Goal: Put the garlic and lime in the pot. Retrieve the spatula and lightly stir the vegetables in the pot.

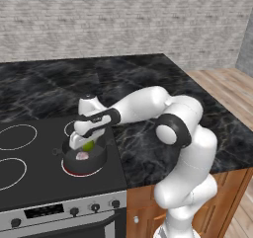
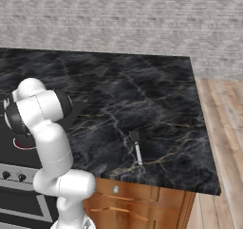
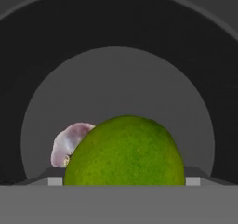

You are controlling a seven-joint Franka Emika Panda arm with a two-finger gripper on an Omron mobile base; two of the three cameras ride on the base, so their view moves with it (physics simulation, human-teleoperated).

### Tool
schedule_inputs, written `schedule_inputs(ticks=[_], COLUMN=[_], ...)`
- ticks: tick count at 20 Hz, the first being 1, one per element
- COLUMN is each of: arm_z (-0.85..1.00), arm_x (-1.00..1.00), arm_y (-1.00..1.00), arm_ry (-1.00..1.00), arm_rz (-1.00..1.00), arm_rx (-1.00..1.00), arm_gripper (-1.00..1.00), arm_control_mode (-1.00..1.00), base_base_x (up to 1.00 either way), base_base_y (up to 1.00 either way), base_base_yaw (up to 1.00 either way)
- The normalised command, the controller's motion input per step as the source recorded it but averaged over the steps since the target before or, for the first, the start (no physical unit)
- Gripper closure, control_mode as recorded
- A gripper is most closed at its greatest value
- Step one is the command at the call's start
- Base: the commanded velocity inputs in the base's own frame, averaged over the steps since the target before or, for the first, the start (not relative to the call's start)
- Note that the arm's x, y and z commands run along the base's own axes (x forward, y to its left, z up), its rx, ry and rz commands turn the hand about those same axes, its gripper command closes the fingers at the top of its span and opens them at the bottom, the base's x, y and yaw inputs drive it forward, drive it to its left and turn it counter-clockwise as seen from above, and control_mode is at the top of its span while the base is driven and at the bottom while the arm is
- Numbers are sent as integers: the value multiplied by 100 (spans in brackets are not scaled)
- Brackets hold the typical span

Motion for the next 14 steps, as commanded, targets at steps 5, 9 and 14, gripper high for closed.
schedule_inputs(ticks=[5, 9, 14], arm_z=[-7, 0, 3], arm_x=[0, 0, -2], arm_y=[0, 0, 0], arm_ry=[0, 0, 0], arm_rz=[0, 0, 0], arm_rx=[0, 0, 0], arm_gripper=[100, -100, -100], arm_control_mode=[-100, -100, -100], base_base_x=[0, 0, 0], base_base_y=[0, 0, 0], base_base_yaw=[0, 0, 0])
